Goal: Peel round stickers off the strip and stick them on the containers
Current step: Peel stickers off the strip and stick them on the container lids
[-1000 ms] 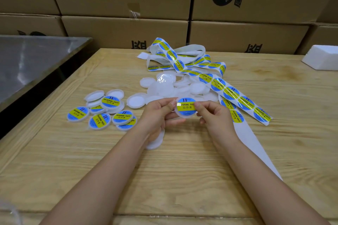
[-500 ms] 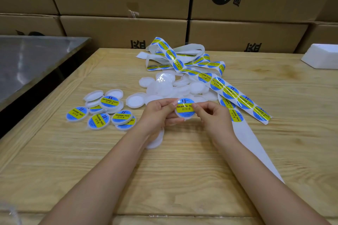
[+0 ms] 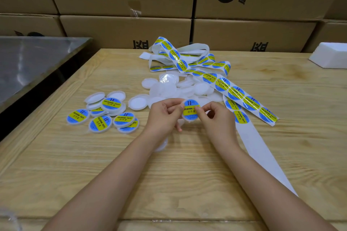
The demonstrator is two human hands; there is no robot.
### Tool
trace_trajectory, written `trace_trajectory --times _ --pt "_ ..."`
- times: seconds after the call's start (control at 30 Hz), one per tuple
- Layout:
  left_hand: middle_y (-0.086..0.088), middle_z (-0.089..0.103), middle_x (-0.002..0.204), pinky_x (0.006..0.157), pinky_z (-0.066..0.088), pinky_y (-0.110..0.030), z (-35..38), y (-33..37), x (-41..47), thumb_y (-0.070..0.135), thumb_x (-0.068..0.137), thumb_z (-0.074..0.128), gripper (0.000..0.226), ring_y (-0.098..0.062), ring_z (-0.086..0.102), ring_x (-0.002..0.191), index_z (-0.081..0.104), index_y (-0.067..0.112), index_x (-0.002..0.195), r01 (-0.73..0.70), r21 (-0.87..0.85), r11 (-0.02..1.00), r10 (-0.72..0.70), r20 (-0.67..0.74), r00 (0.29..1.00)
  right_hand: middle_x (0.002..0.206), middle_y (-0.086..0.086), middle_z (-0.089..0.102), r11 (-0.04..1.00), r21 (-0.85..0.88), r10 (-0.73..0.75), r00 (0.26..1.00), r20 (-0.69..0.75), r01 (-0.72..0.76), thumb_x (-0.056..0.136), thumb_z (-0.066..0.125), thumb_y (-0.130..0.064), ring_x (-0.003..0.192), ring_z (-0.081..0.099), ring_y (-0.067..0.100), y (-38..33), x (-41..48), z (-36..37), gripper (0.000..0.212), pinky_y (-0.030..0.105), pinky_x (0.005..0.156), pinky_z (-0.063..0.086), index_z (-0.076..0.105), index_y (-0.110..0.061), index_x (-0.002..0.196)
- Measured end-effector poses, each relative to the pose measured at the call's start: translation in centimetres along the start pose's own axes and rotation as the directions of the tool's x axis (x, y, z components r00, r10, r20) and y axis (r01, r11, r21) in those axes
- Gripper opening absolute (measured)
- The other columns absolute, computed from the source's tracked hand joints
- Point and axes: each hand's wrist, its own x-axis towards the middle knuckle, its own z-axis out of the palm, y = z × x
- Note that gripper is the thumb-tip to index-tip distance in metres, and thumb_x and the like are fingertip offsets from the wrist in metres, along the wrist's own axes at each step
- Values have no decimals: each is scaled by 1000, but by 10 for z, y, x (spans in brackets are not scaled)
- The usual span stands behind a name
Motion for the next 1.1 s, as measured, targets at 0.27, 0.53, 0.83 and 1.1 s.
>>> trace_trajectory --times 0.27,0.53,0.83,1.1 --pt "3 68 62 31 29 -13 4 3 -6 11 90 58 19 -10 43 34 65 27 84 -30 70 997 36 -76 996 61 -8 61 968 -173 -197 977 -80 181 80 73 -29 57 47 4 -2 -1 -3 17 11 61 31 72 -14 72" --pt "9 64 52 30 23 -11 7 6 -7 12 92 57 12 -2 42 31 63 21 87 36 -31 999 -39 -123 992 63 15 63 780 -463 -514 852 -94 420 70 80 -28 58 63 32 -9 -7 -2 31 33 49 48 67 1 73" --pt "-3 71 66 27 22 -14 5 8 -4 4 92 53 11 -10 63 50 63 6 91 138 -236 962 -157 -60 986 69 -3 57 987 5 -161 983 93 161 82 71 -26 62 53 13 -3 -4 1 43 24 62 43 59 -14 122" --pt "-6 72 73 28 22 -14 6 10 -6 2 92 49 13 -15 68 60 62 2 98 175 -225 959 -171 37 985 59 -11 63 956 284 -66 998 -21 69 90 61 -16 51 56 1 -3 -3 -2 19 13 51 43 60 -31 78"
